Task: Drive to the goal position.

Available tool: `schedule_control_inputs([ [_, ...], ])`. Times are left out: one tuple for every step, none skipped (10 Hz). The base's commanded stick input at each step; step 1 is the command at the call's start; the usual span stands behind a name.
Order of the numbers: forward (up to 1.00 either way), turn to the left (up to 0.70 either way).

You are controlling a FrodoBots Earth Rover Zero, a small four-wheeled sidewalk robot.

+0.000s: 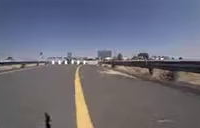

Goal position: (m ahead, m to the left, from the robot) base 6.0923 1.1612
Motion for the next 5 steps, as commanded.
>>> schedule_control_inputs([
  [0.7, 0.0],
  [0.7, 0.0],
  [0.7, 0.0],
  [0.7, 0.0],
  [0.7, 0.0],
])
